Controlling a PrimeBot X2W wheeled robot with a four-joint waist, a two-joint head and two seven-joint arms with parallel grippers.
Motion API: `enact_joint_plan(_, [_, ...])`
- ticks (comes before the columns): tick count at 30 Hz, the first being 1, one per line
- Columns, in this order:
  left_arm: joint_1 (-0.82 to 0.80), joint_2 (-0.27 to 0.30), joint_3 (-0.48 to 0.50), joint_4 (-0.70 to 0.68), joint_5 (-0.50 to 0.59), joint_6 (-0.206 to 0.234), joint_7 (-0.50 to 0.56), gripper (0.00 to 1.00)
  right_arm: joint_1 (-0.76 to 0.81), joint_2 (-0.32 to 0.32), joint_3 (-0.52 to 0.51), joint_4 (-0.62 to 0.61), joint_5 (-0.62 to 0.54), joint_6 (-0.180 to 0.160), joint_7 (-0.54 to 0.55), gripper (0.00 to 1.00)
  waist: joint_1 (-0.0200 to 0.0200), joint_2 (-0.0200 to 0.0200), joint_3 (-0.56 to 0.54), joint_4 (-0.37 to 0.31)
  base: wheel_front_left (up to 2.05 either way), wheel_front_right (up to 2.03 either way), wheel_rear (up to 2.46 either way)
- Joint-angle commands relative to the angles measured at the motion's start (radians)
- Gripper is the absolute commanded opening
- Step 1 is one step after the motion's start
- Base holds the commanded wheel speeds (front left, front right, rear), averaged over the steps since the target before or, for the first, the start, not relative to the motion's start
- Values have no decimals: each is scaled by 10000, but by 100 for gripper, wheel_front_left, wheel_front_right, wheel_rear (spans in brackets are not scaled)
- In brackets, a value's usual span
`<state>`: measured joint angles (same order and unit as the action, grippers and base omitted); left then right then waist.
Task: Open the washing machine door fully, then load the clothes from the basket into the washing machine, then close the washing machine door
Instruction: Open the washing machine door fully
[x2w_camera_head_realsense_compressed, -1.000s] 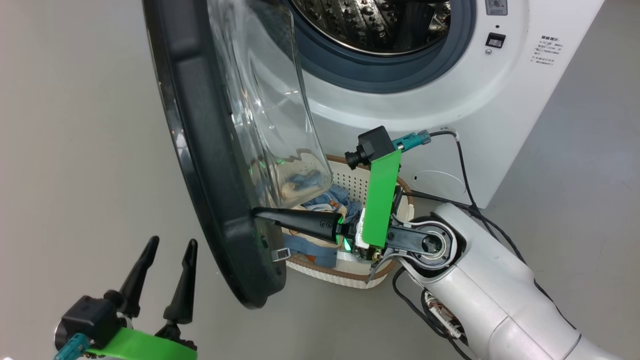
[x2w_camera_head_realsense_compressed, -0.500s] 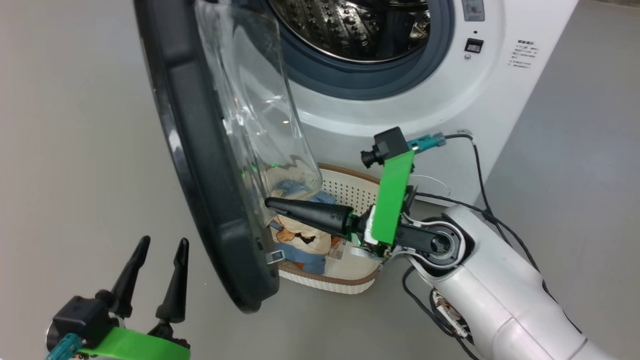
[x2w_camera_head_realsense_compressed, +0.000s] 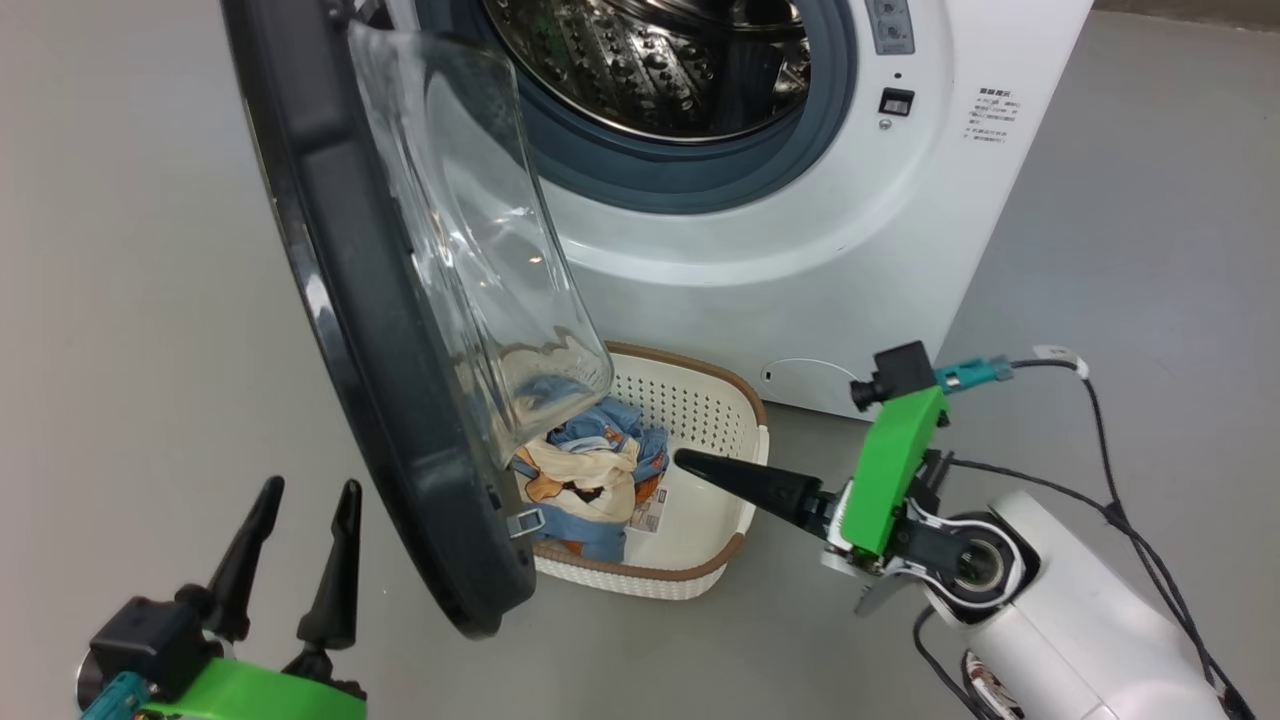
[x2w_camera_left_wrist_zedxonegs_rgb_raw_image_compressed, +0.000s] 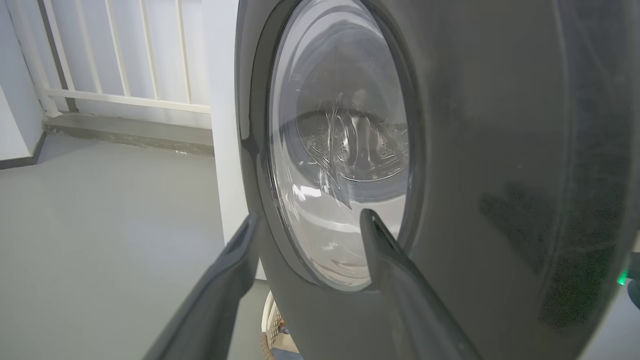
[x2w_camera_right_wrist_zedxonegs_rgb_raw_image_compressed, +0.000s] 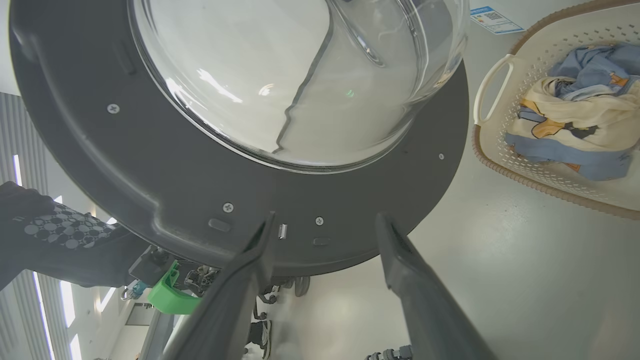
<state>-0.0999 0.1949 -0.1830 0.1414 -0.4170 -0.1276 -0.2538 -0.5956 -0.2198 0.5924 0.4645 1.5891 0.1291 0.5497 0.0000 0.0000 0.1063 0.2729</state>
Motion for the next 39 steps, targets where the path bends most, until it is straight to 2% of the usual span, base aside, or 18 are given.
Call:
enact_joint_plan(1, [-50,315,418,-198,2,-31,-80,100,115,87,-31,-240,-150,16,-96,100,0,0,-13,-22,0,0,0])
enact_joint_plan(8, [44,300,460,-175,48,-31,-80,100,773,-651,-39,-124,-898,16,-1081,100,0,0,-148,-70,0,0,0])
enact_joint_plan(16, [253,279,583,-155,112,-31,-80,100,1542,-1313,81,-153,-1727,16,-2922,100,0,0,-357,-185,0,0,0])
enact_joint_plan(22, [346,270,637,-145,138,-31,-80,100,1630,-1606,538,-194,-2648,16,-4517,100,0,0,-411,-247,0,0,0])
enact_joint_plan(31, [389,239,576,-127,171,-31,-80,100,1421,-2010,1786,148,-4384,16,-7461,100,0,0,-469,-187,0,0,0])
enact_joint_plan(34, [397,225,599,-124,177,-31,-80,100,1358,-2070,1939,373,-4915,16,-7994,100,0,0,-489,-167,0,0,0])
enact_joint_plan(36, [413,216,624,-134,184,-31,-80,100,1351,-2054,1703,439,-5361,16,-8095,100,0,0,-500,-170,0,0,0])
enact_joint_plan(39, [428,206,672,-171,193,-31,-80,100,1586,-1858,510,28,-6500,16,-8108,100,0,0,-476,-186,0,0,0])
